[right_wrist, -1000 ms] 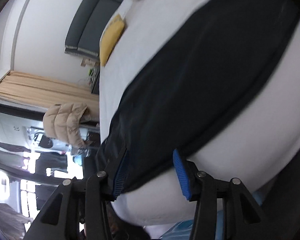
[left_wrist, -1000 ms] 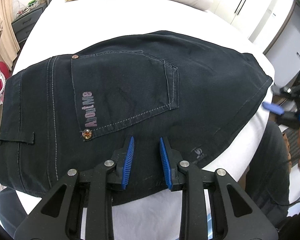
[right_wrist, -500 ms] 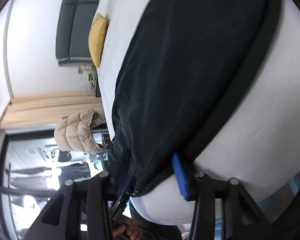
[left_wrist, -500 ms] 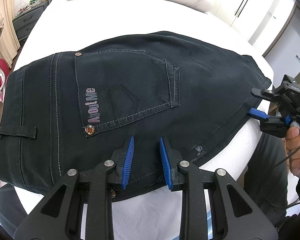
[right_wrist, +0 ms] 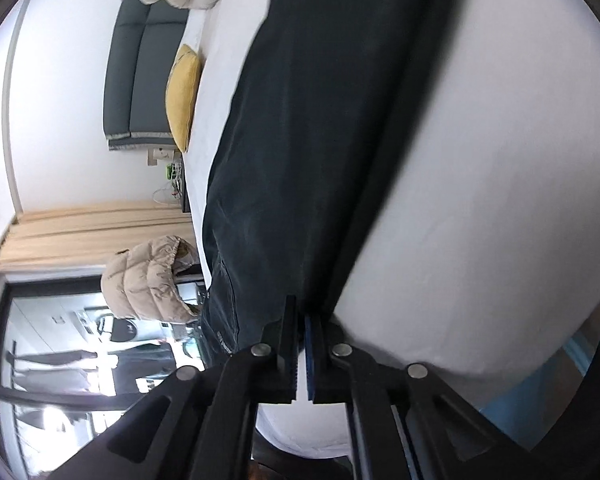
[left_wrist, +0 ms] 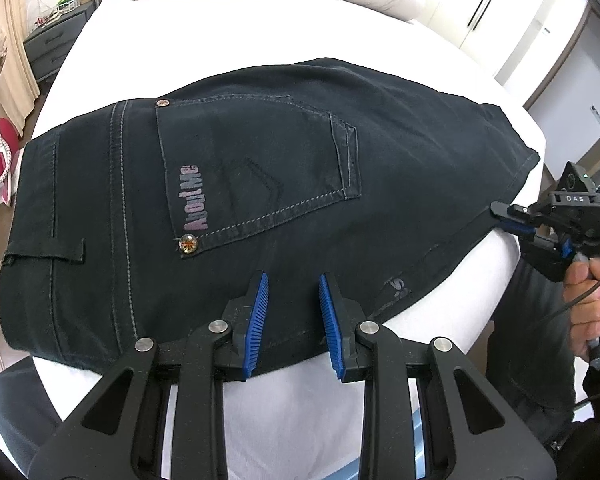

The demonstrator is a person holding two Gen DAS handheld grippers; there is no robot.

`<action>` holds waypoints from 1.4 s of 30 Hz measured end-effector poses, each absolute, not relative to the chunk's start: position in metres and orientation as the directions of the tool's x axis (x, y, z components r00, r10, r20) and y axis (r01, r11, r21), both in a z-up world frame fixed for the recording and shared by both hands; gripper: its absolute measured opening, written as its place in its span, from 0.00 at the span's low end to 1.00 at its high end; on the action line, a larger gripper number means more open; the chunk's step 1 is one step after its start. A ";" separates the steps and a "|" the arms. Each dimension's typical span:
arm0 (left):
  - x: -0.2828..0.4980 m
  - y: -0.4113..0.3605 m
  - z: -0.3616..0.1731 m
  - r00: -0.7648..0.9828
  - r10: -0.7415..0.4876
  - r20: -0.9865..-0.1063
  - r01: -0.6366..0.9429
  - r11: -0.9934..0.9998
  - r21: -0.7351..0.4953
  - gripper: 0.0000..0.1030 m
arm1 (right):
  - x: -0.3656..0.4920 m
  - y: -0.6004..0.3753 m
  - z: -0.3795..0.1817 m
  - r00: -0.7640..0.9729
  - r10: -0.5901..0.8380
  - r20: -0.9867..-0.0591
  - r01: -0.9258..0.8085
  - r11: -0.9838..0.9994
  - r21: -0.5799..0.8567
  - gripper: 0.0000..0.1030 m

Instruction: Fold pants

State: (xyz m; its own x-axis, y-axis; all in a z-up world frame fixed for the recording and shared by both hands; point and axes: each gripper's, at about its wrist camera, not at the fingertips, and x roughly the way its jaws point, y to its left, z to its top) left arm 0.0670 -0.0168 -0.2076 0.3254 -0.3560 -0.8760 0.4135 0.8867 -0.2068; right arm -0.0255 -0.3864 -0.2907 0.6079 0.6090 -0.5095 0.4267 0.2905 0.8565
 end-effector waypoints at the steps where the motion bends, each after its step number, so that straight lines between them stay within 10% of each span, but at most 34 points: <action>1: 0.066 -0.016 -0.207 0.326 -0.357 -0.876 0.412 0.887 -0.208 0.25 | -0.026 -0.387 -0.289 0.611 0.610 -0.504 0.419 0.291 0.860 0.02; 19: 0.062 -0.010 -0.204 0.323 -0.352 -0.879 0.410 0.889 -0.206 0.25 | -0.033 -0.462 -0.295 0.700 0.479 -0.529 0.458 0.267 0.848 0.00; 25: 0.061 -0.004 -0.204 0.324 -0.365 -0.873 0.401 0.889 -0.222 0.25 | -0.022 -0.443 -0.276 0.714 0.493 -0.497 0.409 0.284 0.867 0.41; 42: 0.062 0.002 -0.206 0.312 -0.392 -0.866 0.418 0.875 -0.245 0.25 | 0.012 -0.308 -0.294 0.457 0.718 -0.525 0.334 0.408 0.850 0.02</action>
State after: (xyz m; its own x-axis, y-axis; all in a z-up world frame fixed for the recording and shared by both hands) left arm 0.0619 0.0018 -0.2061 0.3117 -0.3916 -0.8657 0.4179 0.8748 -0.2453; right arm 0.0122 -0.3083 -0.2939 0.4574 0.7178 -0.5249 0.3342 0.4082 0.8495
